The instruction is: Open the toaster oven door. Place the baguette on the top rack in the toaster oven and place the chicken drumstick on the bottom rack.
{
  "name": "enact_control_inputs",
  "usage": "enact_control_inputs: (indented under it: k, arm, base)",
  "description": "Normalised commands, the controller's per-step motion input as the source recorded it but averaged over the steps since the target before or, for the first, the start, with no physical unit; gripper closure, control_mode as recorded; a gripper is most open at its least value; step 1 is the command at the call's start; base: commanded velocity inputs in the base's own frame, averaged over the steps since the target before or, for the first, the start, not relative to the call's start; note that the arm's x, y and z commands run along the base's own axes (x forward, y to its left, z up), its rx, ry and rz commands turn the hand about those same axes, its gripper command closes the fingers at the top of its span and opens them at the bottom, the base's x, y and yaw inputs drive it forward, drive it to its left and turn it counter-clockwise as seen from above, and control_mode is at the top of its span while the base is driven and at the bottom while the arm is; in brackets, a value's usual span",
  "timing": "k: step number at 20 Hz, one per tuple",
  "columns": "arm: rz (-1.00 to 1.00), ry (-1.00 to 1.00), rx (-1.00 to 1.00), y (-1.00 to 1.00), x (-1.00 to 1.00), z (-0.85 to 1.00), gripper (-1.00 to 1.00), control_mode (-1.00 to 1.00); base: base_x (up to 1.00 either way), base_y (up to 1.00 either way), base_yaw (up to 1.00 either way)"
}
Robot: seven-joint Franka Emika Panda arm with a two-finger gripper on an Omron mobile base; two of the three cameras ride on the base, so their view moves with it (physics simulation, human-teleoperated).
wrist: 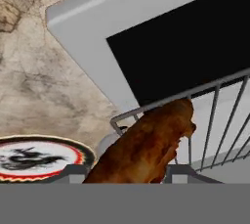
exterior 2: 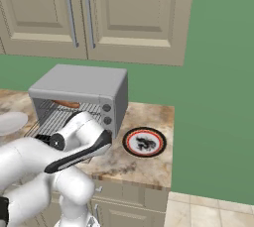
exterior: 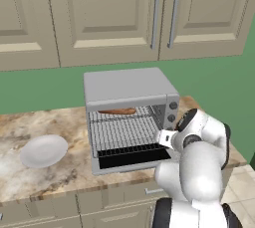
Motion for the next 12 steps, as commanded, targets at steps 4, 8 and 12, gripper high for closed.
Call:
enact_control_inputs:
  k: [4,8,12]
  arm:
    - [0.26,0.23,0.19,0.70,-0.08,0.80,1.00,-1.00]
    - [0.23,0.25,0.17,0.65,0.00,0.27,1.00,-1.00]
    - [0.18,0.22,0.14,0.57,0.00,0.00,1.00,-1.00]
  base:
    - [0.00,0.00,0.00]
    - [0.00,0.00,0.00]
    - [0.00,0.00,0.00]
